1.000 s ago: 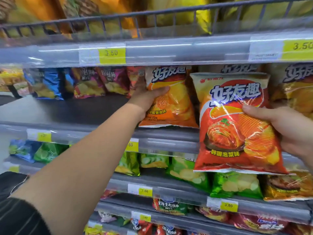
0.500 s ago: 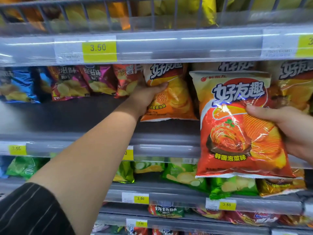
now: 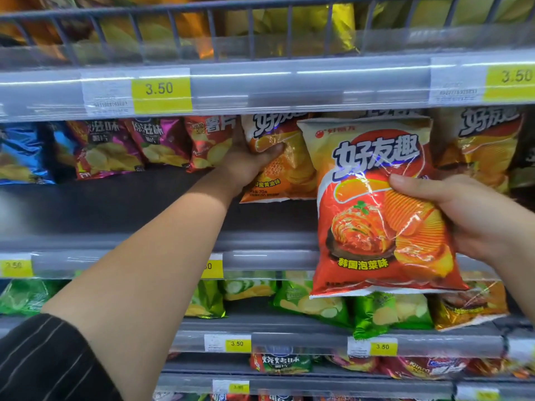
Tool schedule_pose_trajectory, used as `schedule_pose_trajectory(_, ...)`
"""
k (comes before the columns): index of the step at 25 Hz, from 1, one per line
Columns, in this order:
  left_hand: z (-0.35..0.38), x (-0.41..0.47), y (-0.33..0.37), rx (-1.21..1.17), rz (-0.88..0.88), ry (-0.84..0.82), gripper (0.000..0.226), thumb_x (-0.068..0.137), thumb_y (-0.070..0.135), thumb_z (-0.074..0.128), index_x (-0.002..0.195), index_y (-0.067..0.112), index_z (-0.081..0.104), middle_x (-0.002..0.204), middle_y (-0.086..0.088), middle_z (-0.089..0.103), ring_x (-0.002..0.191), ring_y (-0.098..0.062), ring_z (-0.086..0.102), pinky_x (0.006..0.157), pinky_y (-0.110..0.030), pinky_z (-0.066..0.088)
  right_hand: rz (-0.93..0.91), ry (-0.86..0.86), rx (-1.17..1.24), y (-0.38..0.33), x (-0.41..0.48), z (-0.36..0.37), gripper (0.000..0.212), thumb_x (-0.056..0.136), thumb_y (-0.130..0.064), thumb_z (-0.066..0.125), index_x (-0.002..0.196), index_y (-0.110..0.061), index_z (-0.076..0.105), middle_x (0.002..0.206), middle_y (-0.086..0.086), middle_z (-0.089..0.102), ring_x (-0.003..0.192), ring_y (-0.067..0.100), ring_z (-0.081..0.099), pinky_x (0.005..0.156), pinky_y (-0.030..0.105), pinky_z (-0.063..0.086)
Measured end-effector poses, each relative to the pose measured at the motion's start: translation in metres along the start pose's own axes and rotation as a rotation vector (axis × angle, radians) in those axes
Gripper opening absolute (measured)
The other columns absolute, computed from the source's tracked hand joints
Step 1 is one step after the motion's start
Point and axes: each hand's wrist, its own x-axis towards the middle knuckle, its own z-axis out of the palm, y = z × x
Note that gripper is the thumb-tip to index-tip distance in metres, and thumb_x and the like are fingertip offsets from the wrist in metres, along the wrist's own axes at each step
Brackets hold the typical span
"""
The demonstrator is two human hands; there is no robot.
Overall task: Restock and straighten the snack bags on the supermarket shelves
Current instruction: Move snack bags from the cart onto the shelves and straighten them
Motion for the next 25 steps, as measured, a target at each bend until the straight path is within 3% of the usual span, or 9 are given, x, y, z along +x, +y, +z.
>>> schedule_pose_trajectory(3,-0.009,-0.009,-0.002,-0.023,-0.011,-0.079,0.097,0.07,0.05,0.082,0.147,0.018,0.032,0.127,0.005,0.061,0.113,-0.015,0.061,0.093,-0.03,0.049,-0.064,-0.007,0.06,-0.004,0.008,0.016,0.036,0.06,-0.02,0.074,0.093,-0.006,0.07,0.075,0.011,0.075,0.059,0.021,0.071,0.05,0.038,0.058)
schedule_pose_trajectory(6,-0.019,-0.02,-0.008,-0.021,0.025,-0.214,0.091,0.064,0.037,0.089,0.14,0.02,0.042,0.125,0.007,0.065,0.107,-0.008,0.064,0.094,-0.027,0.05,-0.111,-0.023,0.097,-0.008,0.022,0.034,0.055,0.058,-0.022,0.078,0.111,-0.011,0.068,0.087,0.007,0.076,0.073,0.021,0.074,0.059,0.038,0.059)
schedule_pose_trajectory(9,-0.014,-0.022,-0.009,0.013,0.068,-0.096,0.077,0.072,0.017,0.086,0.137,0.016,0.044,0.119,0.006,0.064,0.098,-0.006,0.064,0.091,-0.027,0.052,-0.098,-0.068,0.099,-0.009,0.034,0.051,0.068,0.057,-0.027,0.082,0.122,-0.014,0.064,0.1,0.008,0.075,0.087,0.025,0.073,0.067,0.042,0.059)
schedule_pose_trajectory(12,-0.007,-0.012,-0.012,0.1,0.064,0.025,0.084,0.072,0.024,0.086,0.14,0.017,0.037,0.124,0.003,0.062,0.107,-0.015,0.061,0.096,-0.034,0.05,-0.102,-0.08,0.099,-0.009,0.04,0.06,0.069,0.058,-0.028,0.082,0.123,-0.014,0.061,0.1,0.008,0.075,0.088,0.026,0.073,0.069,0.044,0.059)
schedule_pose_trajectory(15,-0.005,-0.005,-0.015,0.116,0.029,0.009,0.082,0.076,0.024,0.082,0.141,0.018,0.033,0.122,0.003,0.059,0.106,-0.013,0.057,0.092,-0.029,0.048,-0.119,-0.04,0.071,-0.008,0.046,0.062,0.075,0.052,-0.031,0.084,0.122,-0.017,0.061,0.1,0.007,0.075,0.088,0.027,0.073,0.075,0.052,0.057)
schedule_pose_trajectory(19,-0.005,-0.01,-0.016,0.107,0.031,-0.036,0.069,0.081,0.02,0.077,0.139,0.019,0.039,0.128,-0.005,0.062,0.111,-0.021,0.061,0.096,-0.035,0.051,-0.094,0.028,0.026,-0.012,0.053,0.063,0.086,0.044,-0.036,0.087,0.124,-0.018,0.06,0.1,0.006,0.075,0.085,0.028,0.073,0.076,0.055,0.056)
schedule_pose_trajectory(22,-0.019,-0.026,-0.012,-0.064,0.061,-0.093,0.065,0.086,0.023,0.074,0.141,0.024,0.039,0.126,0.004,0.061,0.11,-0.015,0.06,0.095,-0.033,0.048,-0.088,0.031,0.051,-0.013,0.057,0.07,0.094,0.045,-0.033,0.088,0.131,-0.016,0.054,0.103,0.008,0.074,0.083,0.027,0.074,0.067,0.05,0.059)
schedule_pose_trajectory(25,-0.04,-0.055,0.004,-0.351,0.01,0.105,0.036,0.092,0.036,0.066,0.124,0.031,0.052,0.117,0.009,0.062,0.109,-0.012,0.059,0.1,-0.033,0.046,-0.135,0.025,0.061,-0.013,0.064,0.079,0.103,0.032,-0.037,0.093,0.126,-0.018,0.057,0.106,0.006,0.074,0.09,0.027,0.073,0.084,0.052,0.055)
